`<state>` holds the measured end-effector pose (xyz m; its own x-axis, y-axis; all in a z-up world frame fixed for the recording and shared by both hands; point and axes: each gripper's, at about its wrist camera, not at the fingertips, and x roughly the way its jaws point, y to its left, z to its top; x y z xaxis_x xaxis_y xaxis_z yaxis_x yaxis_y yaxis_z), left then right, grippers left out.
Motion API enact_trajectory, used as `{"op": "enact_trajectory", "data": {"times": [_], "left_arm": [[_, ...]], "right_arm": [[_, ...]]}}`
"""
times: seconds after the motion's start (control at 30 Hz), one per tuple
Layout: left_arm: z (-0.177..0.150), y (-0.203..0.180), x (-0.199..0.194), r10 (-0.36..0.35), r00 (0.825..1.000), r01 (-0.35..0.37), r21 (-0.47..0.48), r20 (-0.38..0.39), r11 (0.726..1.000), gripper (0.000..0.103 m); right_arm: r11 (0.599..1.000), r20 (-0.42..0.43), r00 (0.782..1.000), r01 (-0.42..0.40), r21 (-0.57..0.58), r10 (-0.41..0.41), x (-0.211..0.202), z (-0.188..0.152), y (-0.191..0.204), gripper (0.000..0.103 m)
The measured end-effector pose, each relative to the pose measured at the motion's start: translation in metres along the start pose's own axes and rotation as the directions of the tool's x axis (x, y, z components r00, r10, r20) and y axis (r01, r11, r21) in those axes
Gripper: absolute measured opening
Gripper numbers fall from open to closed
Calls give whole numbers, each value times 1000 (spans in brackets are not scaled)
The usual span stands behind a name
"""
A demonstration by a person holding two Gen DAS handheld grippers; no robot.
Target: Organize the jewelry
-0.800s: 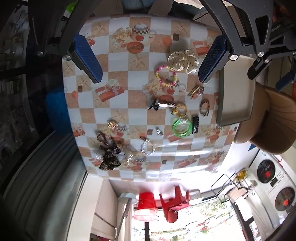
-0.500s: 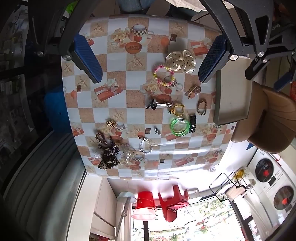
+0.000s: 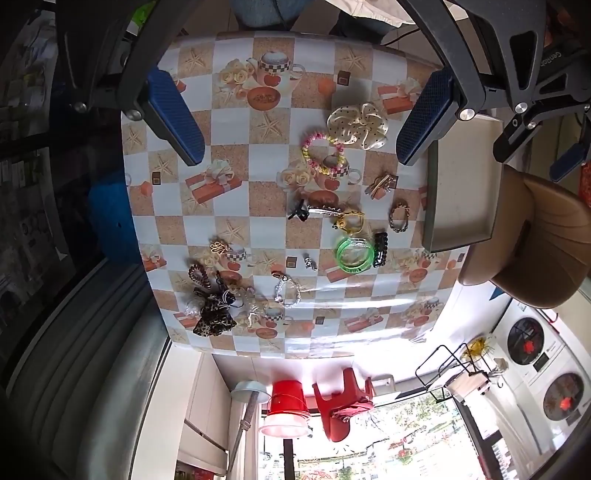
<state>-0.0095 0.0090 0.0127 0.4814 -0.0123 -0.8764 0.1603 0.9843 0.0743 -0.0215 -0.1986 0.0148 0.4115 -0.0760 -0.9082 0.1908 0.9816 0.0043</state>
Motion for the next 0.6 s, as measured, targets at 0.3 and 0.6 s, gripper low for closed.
{"op": "enact_trajectory", "data": {"times": [0.3, 0.6], "left_arm": [[-3, 1, -3, 16, 1000, -16, -12, -4, 1000, 103], [-3, 2, -2, 15, 1000, -15, -13, -4, 1000, 103]], "right_arm": [[1000, 2, 1000, 4, -6, -4, 1, -5, 6, 103], [1000, 2, 1000, 6, -3, -6, 2, -4, 5, 103]]}}
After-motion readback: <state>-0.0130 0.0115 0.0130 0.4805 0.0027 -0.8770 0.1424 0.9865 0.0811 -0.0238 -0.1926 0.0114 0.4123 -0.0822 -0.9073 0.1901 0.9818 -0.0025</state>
